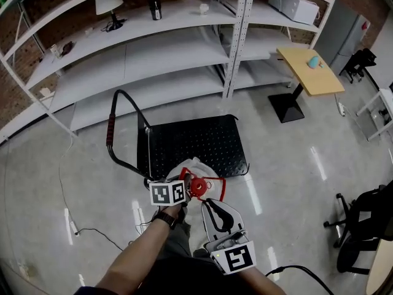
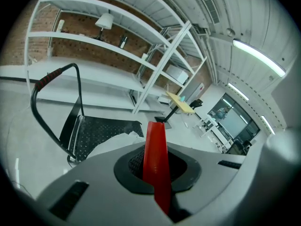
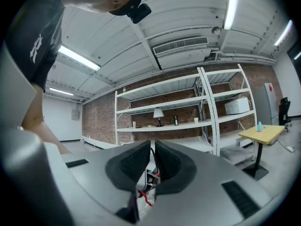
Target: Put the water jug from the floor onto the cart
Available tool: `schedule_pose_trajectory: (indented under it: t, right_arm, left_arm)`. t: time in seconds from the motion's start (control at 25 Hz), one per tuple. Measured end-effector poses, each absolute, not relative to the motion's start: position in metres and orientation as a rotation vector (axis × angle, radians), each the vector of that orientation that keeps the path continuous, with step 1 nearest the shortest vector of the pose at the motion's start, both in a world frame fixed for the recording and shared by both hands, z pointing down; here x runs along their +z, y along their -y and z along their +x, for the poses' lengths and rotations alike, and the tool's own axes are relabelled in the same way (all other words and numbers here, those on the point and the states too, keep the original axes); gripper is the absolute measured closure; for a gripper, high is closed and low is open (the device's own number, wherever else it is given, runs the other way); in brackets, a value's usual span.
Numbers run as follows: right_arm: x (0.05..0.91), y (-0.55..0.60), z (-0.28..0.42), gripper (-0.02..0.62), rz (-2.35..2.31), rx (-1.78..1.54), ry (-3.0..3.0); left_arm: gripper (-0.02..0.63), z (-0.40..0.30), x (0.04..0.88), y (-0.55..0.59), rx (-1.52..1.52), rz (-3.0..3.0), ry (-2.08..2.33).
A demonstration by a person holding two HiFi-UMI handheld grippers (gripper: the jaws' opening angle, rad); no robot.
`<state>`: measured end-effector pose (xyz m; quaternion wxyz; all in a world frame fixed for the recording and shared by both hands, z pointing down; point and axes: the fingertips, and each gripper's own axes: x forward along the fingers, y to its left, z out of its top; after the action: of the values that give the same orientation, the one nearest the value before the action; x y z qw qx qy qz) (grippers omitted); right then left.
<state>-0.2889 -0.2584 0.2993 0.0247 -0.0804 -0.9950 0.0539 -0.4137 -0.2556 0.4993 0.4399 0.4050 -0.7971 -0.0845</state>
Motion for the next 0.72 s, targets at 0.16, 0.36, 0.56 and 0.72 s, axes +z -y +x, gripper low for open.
schedule_pose_trajectory:
  t: [0.16,0.36,0.56,0.72]
  right_arm:
    - [0.309,0.294,-0.367,0.570,-0.180,0.163,3.067]
    - [0.319,0.334,-0.472,0.571,-0.034,0.191,3.093]
    - [0.348,0.370,-0.548,0.571,-0.004,0.192,3.093]
    - [0.381,0.400,-0.588,0.571,-0.008,0.237,3.070]
  left_arm:
    - [0.595,-0.490,0.514,0.298,-0.218,1.040,1.950]
    - [0.595,-0.583,0.543,0.350,-0.210,1.097,1.886]
    - [0.595,-0.653,0.590,0.394,-0.187,1.094,1.854]
    - [0.595,-0.703,0.628,0.417,-0.209,1.033,1.861]
